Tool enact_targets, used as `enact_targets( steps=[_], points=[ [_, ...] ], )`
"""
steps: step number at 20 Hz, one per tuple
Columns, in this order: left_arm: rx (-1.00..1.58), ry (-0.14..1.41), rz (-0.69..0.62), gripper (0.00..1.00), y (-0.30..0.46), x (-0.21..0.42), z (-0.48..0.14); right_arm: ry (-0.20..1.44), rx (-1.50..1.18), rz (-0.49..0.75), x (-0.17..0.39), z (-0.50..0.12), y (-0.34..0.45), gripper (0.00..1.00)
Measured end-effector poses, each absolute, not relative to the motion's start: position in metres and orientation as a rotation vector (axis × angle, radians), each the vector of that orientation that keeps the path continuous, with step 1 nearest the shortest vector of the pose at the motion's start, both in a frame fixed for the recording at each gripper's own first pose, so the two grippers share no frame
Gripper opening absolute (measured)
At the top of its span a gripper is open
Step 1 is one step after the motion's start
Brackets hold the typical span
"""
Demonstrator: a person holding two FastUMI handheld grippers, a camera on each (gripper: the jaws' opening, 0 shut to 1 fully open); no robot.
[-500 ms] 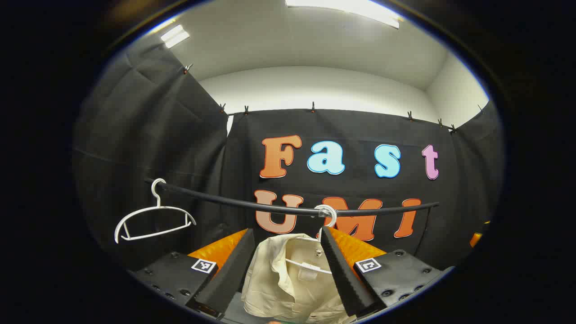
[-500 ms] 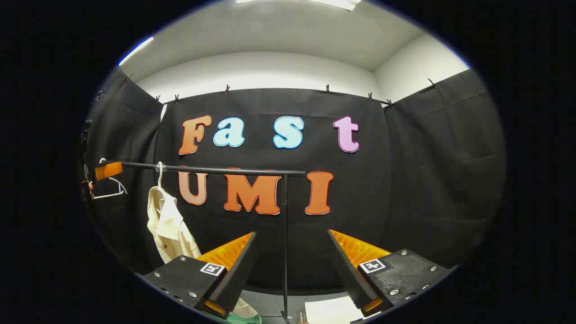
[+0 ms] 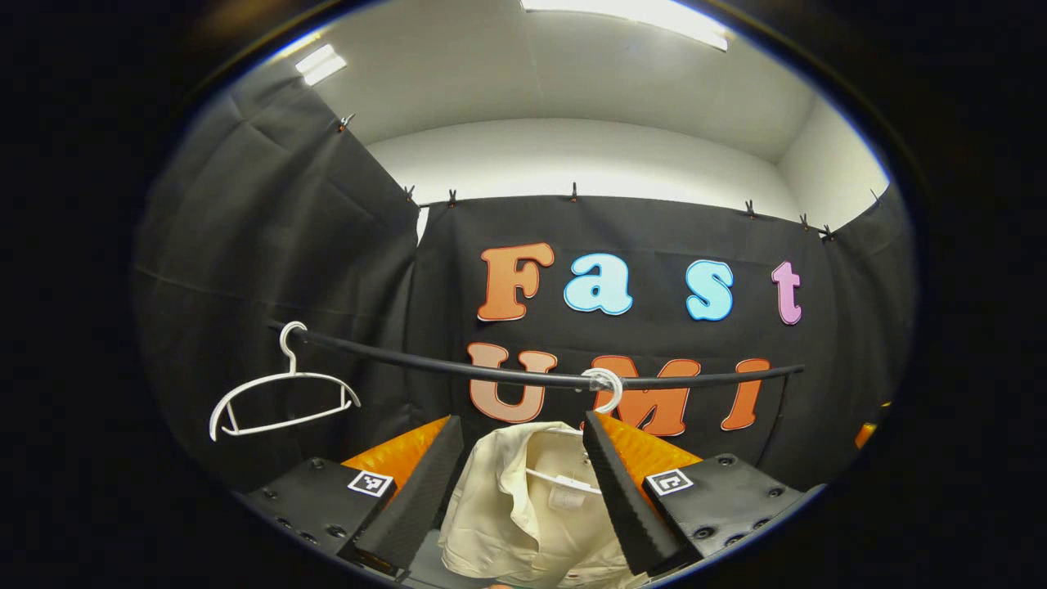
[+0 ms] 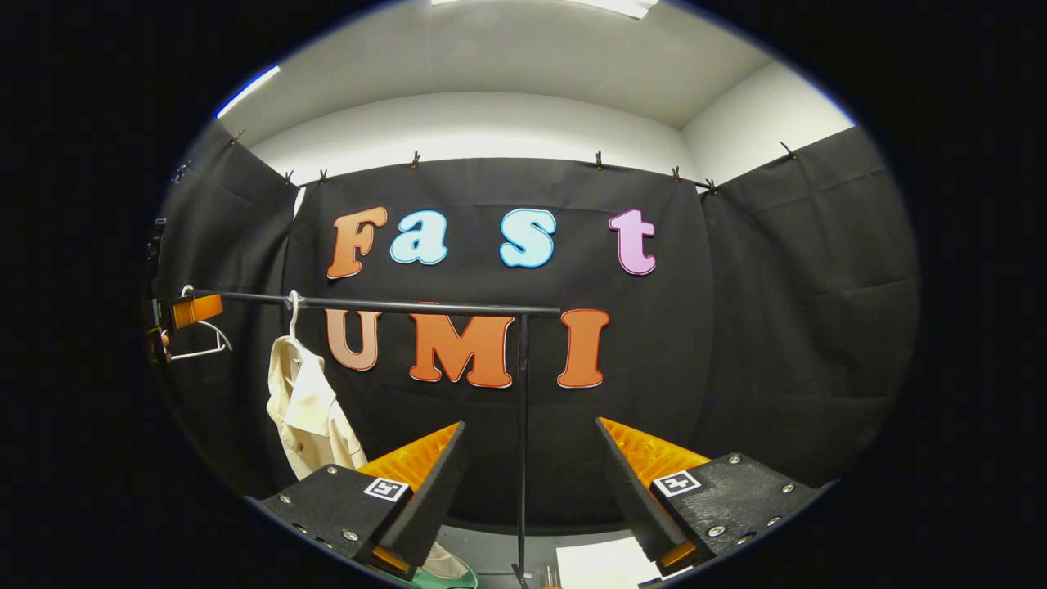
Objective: Grasp the clothes on the hanger with both hands and then place them into the laundry hamper below.
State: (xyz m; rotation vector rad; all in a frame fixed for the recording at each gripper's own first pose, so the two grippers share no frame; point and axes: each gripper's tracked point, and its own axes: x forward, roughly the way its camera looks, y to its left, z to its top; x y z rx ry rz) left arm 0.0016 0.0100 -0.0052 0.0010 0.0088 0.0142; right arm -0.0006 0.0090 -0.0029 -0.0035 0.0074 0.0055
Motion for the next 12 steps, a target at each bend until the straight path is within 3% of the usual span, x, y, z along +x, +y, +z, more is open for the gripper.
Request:
enact_targets(
  steps=[1, 2, 3, 4, 12],
  points=[
    [0.001, 0.008, 0.016, 0.93, 0.012, 0.002, -0.005, 0.008, -0.004, 0.006, 0.0, -0.003, 0.01, 0.93],
    [0.001, 0.008, 0.017, 0.96, 0.013, 0.001, -0.005, 0.009, -0.004, 0.007, 0.0, -0.003, 0.01, 0.93],
    [0.001, 0.008, 0.018, 0.93, 0.015, 0.001, -0.005, 0.01, -0.003, 0.007, 0.0, -0.004, 0.012, 0.93],
    [0.002, 0.009, 0.019, 0.96, 0.017, 0.0, -0.005, 0.011, -0.003, 0.007, -0.001, -0.003, 0.014, 0.93],
    [0.002, 0.017, 0.027, 0.93, 0.029, 0.0, -0.007, 0.013, -0.002, 0.007, -0.005, -0.004, 0.025, 0.93]
  ],
)
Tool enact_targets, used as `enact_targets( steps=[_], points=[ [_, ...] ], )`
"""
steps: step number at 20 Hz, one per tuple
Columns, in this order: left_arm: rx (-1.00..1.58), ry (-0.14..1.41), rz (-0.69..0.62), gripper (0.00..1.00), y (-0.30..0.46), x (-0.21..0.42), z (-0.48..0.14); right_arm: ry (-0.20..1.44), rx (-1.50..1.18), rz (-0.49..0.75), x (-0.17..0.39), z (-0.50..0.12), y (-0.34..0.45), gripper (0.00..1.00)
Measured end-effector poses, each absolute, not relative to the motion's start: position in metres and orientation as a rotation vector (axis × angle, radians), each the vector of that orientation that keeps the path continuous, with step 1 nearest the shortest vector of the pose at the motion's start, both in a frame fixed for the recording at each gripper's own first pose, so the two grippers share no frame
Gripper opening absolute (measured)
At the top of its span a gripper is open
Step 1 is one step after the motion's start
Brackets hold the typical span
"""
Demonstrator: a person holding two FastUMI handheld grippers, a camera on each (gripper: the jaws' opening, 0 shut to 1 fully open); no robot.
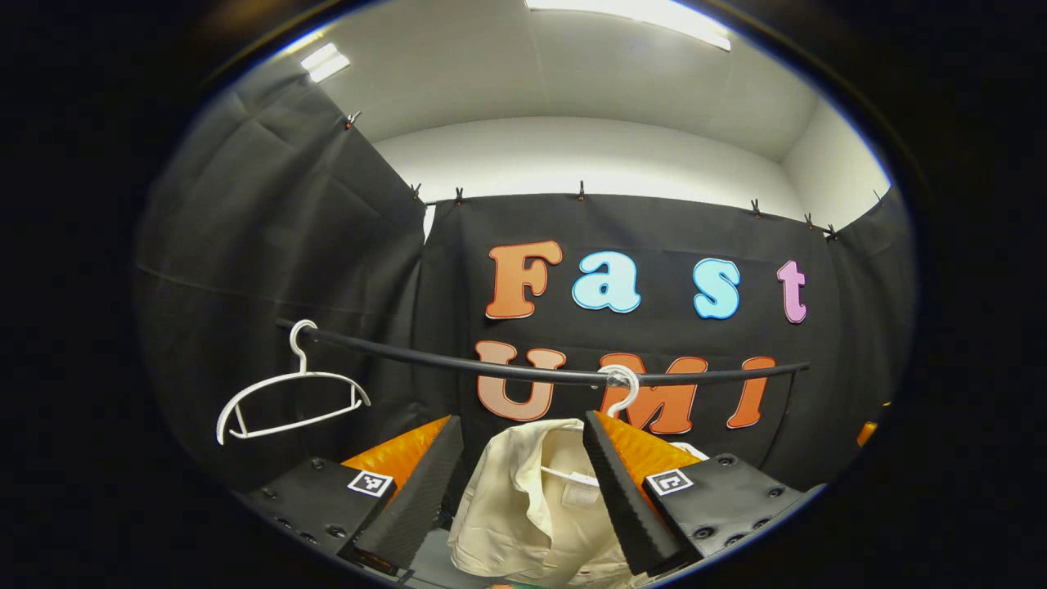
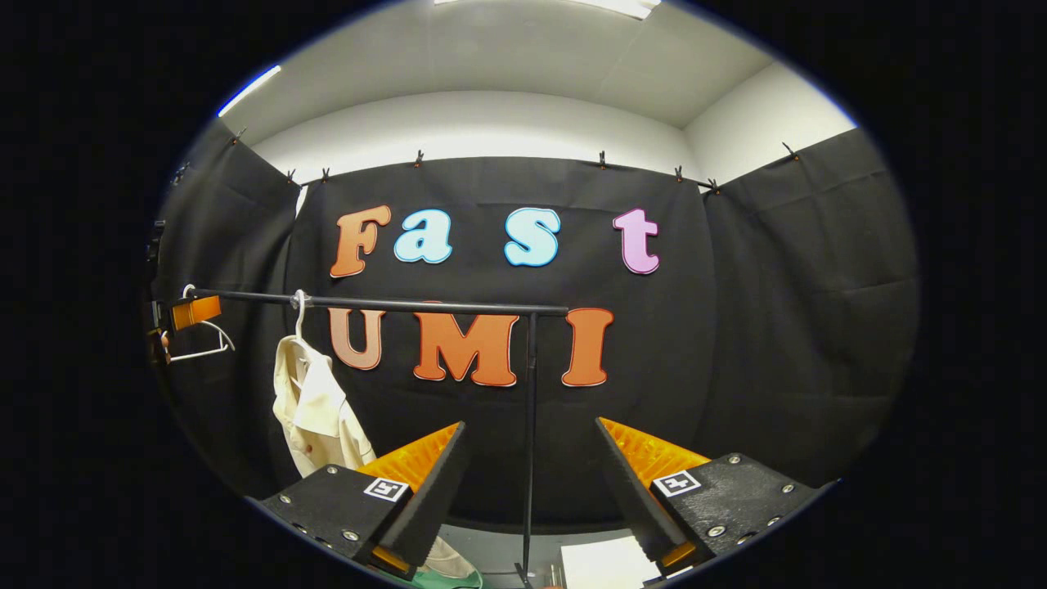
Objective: Grasp the clothes on the hanger with both hands and then place them into the laundry hamper below.
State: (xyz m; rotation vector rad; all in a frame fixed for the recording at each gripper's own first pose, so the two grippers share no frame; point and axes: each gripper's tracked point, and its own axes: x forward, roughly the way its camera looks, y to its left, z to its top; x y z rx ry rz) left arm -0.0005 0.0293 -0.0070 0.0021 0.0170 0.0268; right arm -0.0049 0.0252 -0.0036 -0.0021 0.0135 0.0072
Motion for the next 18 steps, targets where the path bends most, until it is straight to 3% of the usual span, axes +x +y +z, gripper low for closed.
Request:
enact_targets(
  steps=[2, 8, 14, 18],
  points=[
    [-0.001, 0.017, 0.025, 0.96, 0.032, 0.0, -0.009, 0.012, -0.004, 0.011, -0.004, -0.003, 0.031, 0.93],
    [-0.004, 0.033, 0.044, 0.93, 0.059, -0.005, -0.016, 0.005, 0.003, 0.029, -0.002, -0.002, 0.057, 0.93],
    [0.009, 0.047, 0.032, 1.0, 0.083, 0.007, -0.03, 0.016, -0.004, 0.035, 0.003, -0.009, 0.101, 0.93],
    [0.023, 0.063, 0.001, 0.96, 0.101, 0.02, -0.04, 0.019, -0.001, 0.026, 0.002, -0.009, 0.134, 0.93]
  ],
)
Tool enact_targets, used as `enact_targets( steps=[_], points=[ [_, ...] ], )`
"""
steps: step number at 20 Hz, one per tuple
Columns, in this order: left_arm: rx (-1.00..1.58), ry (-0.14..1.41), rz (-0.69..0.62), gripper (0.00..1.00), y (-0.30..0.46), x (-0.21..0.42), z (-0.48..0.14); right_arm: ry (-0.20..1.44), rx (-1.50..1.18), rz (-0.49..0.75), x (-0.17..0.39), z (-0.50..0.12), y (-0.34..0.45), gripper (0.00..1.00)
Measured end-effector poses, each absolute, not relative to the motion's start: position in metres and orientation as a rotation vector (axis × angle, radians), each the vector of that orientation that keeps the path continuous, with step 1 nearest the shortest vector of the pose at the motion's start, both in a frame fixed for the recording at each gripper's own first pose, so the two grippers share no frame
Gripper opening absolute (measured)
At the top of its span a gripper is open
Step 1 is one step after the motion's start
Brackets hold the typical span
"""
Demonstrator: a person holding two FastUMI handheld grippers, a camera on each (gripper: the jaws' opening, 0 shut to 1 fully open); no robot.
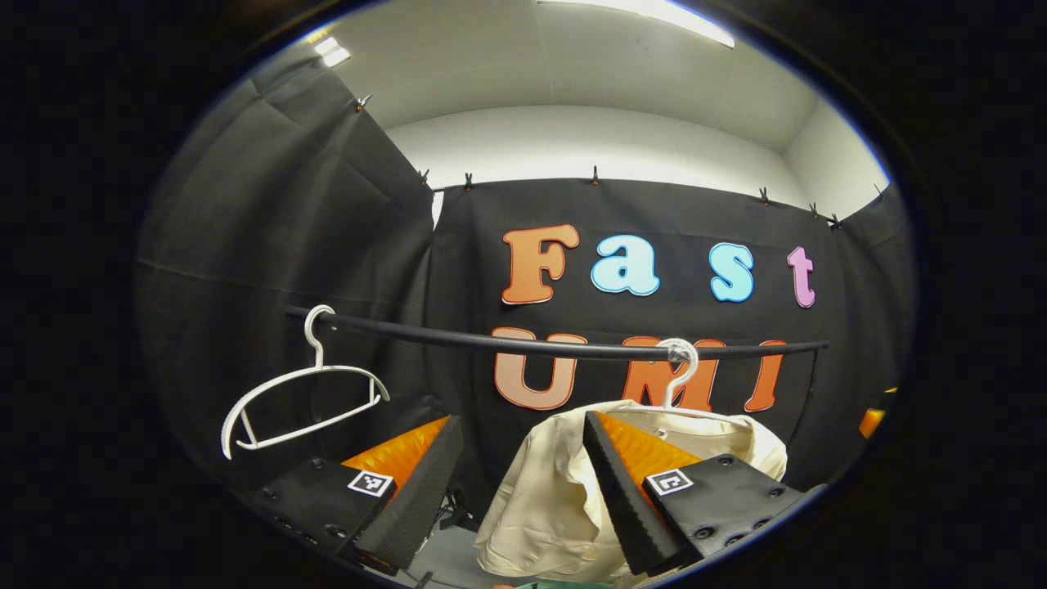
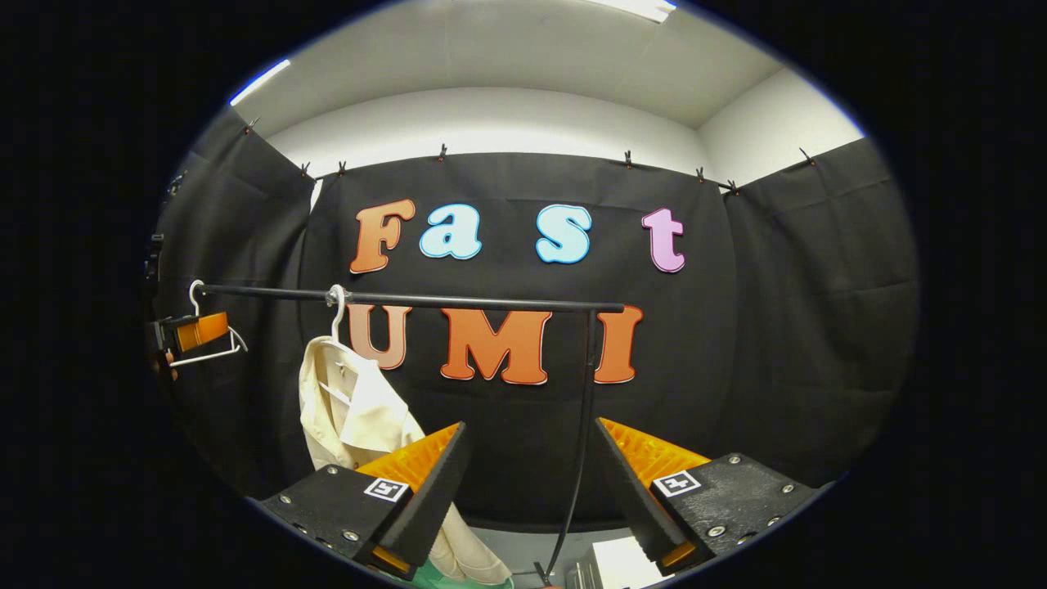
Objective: Grasp the clothes on the hanger with both hands and then place them into the laundry hamper below.
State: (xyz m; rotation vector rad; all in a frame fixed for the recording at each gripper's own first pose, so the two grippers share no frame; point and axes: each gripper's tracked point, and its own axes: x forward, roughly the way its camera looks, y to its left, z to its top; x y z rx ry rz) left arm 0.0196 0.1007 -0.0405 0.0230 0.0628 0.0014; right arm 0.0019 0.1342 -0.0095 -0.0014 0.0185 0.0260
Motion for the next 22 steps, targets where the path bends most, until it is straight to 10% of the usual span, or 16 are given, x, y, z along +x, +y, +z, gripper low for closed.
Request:
enact_targets(
  steps=[22],
  points=[
    [0.0, 0.183, -0.319, 0.97, 0.112, 0.064, -0.141, 0.01, 0.036, -0.037, 0.022, -0.063, 0.308, 0.93]
  ],
)
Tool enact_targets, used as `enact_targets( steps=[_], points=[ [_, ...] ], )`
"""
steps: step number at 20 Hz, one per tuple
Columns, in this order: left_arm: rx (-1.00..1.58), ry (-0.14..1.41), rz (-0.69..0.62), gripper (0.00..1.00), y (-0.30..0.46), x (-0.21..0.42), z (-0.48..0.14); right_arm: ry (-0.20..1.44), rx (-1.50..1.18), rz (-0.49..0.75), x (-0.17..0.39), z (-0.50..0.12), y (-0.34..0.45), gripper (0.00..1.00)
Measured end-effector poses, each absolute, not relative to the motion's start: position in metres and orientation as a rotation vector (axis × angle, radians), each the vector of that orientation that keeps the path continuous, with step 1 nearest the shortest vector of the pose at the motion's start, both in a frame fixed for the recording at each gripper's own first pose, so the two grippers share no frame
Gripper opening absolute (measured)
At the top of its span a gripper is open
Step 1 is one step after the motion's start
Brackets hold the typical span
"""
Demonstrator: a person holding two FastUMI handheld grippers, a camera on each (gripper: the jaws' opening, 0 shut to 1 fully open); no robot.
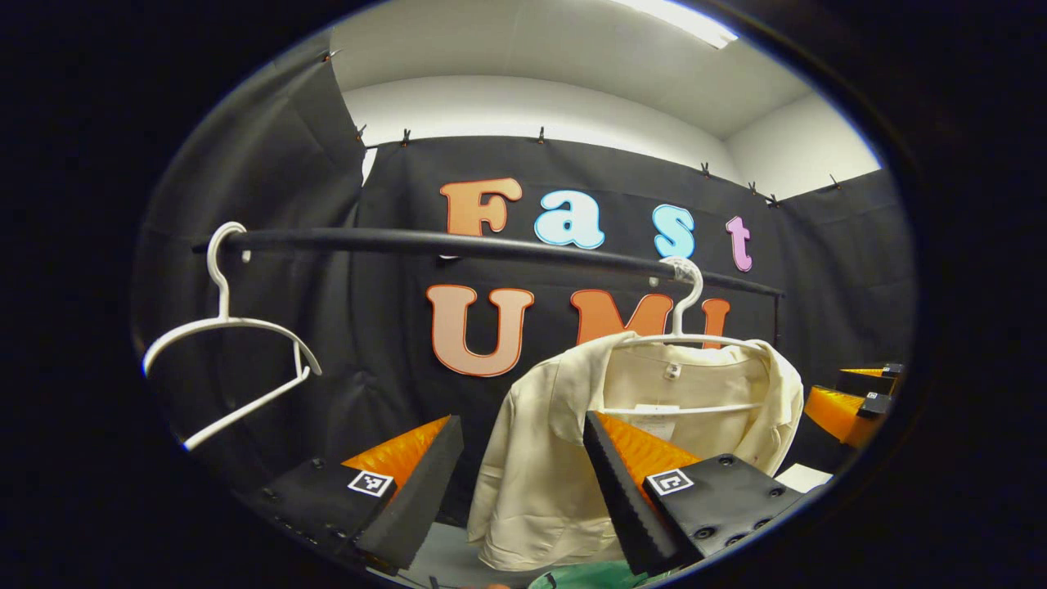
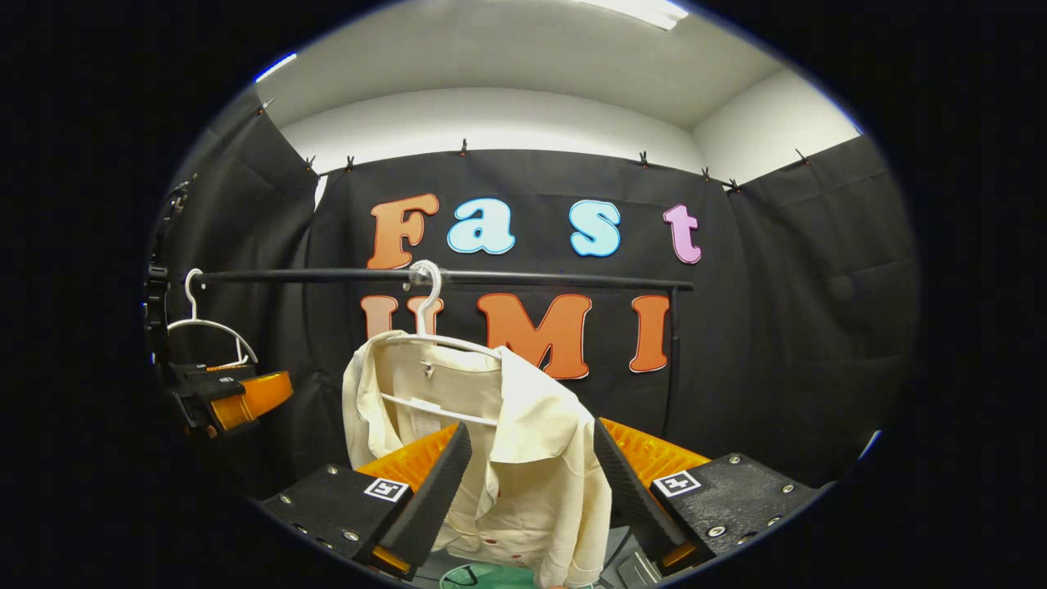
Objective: Grasp the clothes on the hanger with both hands and then place them into the laundry hamper below.
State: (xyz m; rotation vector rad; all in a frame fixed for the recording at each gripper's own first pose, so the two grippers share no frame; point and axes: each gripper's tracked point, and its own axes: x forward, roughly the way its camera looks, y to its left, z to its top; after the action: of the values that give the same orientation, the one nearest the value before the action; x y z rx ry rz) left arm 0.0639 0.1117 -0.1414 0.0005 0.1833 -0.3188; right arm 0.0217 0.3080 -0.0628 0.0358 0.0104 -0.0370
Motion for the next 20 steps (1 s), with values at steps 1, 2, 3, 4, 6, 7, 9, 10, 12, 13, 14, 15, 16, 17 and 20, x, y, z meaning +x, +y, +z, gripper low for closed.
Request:
enact_targets(
  steps=[1, 2, 3, 4, 6, 7, 9, 10, 12, 13, 14, 15, 16, 17, 20],
  points=[
    [-0.009, 0.197, -0.34, 0.97, 0.105, 0.063, -0.148, 0.028, 0.037, -0.045, 0.026, -0.072, 0.311, 0.93],
    [-0.014, 0.209, -0.366, 1.0, 0.098, 0.064, -0.155, 0.048, 0.038, -0.045, 0.031, -0.081, 0.316, 0.93],
    [-0.014, 0.217, -0.387, 0.97, 0.091, 0.063, -0.16, 0.068, 0.038, -0.046, 0.037, -0.089, 0.32, 0.93],
    [-0.013, 0.218, -0.404, 0.97, 0.083, 0.064, -0.163, 0.082, 0.036, -0.051, 0.04, -0.095, 0.323, 0.93],
    [-0.018, 0.223, -0.433, 0.97, 0.07, 0.067, -0.17, 0.099, 0.031, -0.067, 0.046, -0.105, 0.326, 0.93],
    [-0.025, 0.231, -0.452, 0.97, 0.063, 0.067, -0.175, 0.106, 0.032, -0.069, 0.049, -0.11, 0.328, 0.93],
    [-0.04, 0.248, -0.49, 0.94, 0.046, 0.071, -0.181, 0.123, 0.044, -0.065, 0.054, -0.118, 0.331, 0.93],
    [-0.045, 0.253, -0.504, 0.97, 0.04, 0.072, -0.185, 0.133, 0.053, -0.067, 0.057, -0.121, 0.332, 0.92],
    [-0.047, 0.256, -0.516, 0.97, 0.029, 0.081, -0.195, 0.152, 0.07, -0.072, 0.065, -0.129, 0.33, 0.87],
    [-0.045, 0.262, -0.518, 0.97, 0.026, 0.085, -0.201, 0.163, 0.08, -0.076, 0.069, -0.134, 0.33, 0.85],
    [-0.043, 0.27, -0.518, 0.97, 0.023, 0.089, -0.208, 0.176, 0.091, -0.079, 0.071, -0.138, 0.33, 0.81],
    [-0.043, 0.281, -0.519, 0.97, 0.019, 0.094, -0.216, 0.186, 0.105, -0.077, 0.074, -0.143, 0.33, 0.8],
    [-0.042, 0.294, -0.526, 1.0, 0.015, 0.096, -0.224, 0.192, 0.115, -0.074, 0.078, -0.147, 0.331, 0.76],
    [-0.039, 0.304, -0.532, 0.97, 0.012, 0.1, -0.231, 0.205, 0.128, -0.069, 0.083, -0.152, 0.332, 0.74],
    [-0.024, 0.333, -0.522, 0.97, 0.005, 0.112, -0.246, 0.216, 0.169, -0.037, 0.091, -0.156, 0.337, 0.67]
  ],
)
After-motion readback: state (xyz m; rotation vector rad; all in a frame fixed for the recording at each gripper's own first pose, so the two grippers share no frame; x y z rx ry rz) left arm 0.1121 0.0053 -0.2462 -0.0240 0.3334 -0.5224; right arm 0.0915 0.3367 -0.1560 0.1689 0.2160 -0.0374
